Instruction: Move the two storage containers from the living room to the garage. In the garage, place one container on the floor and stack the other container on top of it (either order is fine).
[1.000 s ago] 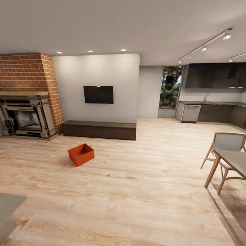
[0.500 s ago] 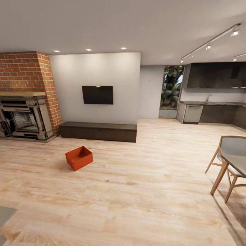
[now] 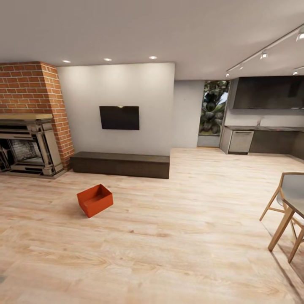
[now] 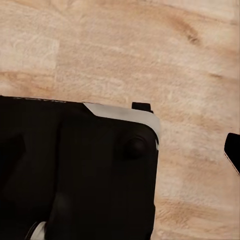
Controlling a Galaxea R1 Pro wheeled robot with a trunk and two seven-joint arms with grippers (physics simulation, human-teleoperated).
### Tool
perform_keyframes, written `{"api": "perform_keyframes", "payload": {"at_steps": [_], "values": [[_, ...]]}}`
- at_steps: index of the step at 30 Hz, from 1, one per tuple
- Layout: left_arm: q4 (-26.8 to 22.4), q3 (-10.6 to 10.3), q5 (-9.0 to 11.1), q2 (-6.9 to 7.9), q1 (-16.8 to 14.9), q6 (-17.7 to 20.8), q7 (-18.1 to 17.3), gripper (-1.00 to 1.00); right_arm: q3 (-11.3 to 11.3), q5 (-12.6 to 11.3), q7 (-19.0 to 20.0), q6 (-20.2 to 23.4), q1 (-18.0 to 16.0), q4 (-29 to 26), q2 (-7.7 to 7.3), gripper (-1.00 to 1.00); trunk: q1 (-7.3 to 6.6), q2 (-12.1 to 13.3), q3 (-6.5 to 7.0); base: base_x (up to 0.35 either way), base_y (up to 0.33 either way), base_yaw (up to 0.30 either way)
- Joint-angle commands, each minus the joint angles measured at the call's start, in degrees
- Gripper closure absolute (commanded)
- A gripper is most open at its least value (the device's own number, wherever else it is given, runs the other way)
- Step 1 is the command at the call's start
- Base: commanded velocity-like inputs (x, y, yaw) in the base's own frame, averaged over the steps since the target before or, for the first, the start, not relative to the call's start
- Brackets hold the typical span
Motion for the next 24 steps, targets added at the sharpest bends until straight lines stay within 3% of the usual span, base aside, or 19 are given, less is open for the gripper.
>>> {"api": "perform_keyframes", "payload": {"at_steps": [1, 24], "values": [[0.1, -0.1, 0.5, 0.01, 0.0, -0.2, -0.3, -1.0, 0.4, -0.6, 0.3, -0.2, -0.1, 0.1, 0.0, -1.0, 0.05, -0.1, -0.07, 0.324, 0.0, 0.0], [0.0, -0.1, 0.5, 0.02, 0.0, -0.1, -0.3, -1.0, 0.4, -0.7, 0.3, -0.3, -0.1, 0.1, 0.3, -1.0, 0.05, -0.1, -0.07, 0.324, 0.0, 0.0]]}}
